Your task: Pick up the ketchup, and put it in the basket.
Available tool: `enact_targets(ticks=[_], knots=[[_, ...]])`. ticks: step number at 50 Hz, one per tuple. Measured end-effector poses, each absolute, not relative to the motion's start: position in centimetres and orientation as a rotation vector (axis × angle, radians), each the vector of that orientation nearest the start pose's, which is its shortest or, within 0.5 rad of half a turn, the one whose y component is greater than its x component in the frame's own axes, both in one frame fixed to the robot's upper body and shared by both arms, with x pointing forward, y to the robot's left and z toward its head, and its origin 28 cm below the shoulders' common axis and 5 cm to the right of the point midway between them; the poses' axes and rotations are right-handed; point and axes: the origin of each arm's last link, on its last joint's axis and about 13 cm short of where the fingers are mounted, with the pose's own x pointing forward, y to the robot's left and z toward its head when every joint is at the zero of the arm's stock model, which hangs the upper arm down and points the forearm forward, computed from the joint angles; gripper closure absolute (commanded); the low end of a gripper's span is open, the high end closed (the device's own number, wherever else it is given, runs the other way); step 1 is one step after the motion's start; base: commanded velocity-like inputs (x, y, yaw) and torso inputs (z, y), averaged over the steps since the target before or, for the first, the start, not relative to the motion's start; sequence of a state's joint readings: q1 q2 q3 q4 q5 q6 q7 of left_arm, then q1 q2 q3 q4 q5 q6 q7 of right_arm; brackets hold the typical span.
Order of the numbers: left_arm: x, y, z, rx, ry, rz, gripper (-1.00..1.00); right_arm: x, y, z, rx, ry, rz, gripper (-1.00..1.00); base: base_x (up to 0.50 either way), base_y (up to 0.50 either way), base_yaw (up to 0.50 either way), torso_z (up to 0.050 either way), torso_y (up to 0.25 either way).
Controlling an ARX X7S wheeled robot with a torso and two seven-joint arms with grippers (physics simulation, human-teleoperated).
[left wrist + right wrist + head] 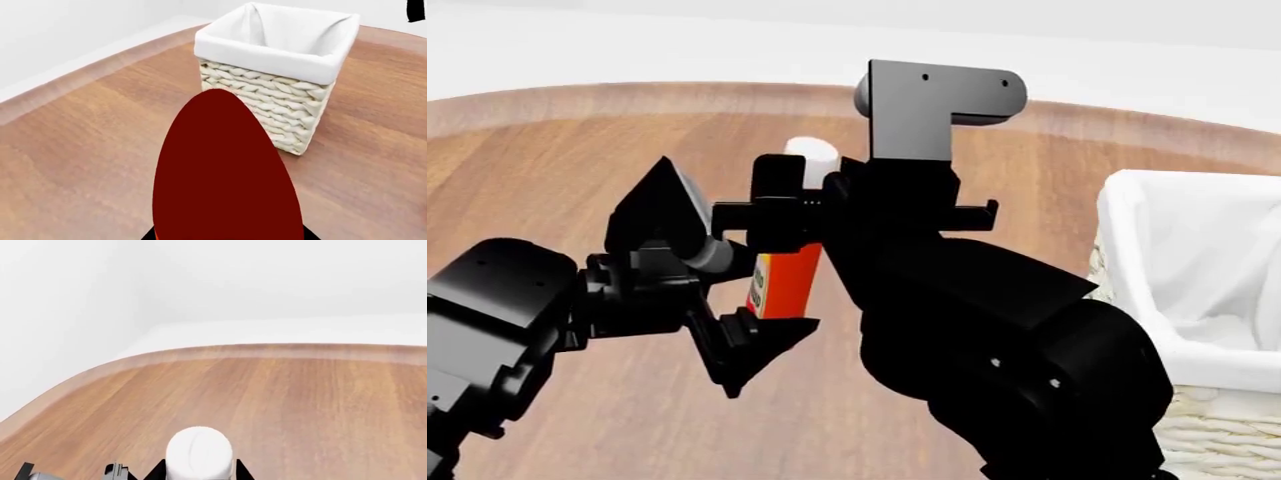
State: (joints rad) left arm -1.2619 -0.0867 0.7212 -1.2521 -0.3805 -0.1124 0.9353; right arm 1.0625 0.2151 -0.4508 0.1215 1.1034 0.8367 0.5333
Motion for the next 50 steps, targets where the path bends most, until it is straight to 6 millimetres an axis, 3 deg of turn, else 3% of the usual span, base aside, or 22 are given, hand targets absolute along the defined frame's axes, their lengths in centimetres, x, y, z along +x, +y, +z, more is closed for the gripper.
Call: enact_targets(ticks=[23, 36, 50], knots=[[42.3, 21.8, 15.3, 0.250, 0.318, -1.044, -1.00, 34.3, -4.6, 23.4, 0.178, 0.191, 0.271, 1.00, 0.00, 0.00, 0.00, 0.000, 0.000], [41.7, 22.3, 14.1, 0.268, 0.331, -1.053, -1.00, 35.3, -6.7, 23.5, 0.201, 0.175, 0.181, 1.00, 0.00, 0.00, 0.00, 0.000, 0.000], [40.4, 22.8, 13.5, 0.256, 0.222, -1.012, -1.00, 35.7, -9.6, 25.5, 0.196, 0.131, 0.069, 1.00, 0.00, 0.00, 0.00, 0.000, 0.001]])
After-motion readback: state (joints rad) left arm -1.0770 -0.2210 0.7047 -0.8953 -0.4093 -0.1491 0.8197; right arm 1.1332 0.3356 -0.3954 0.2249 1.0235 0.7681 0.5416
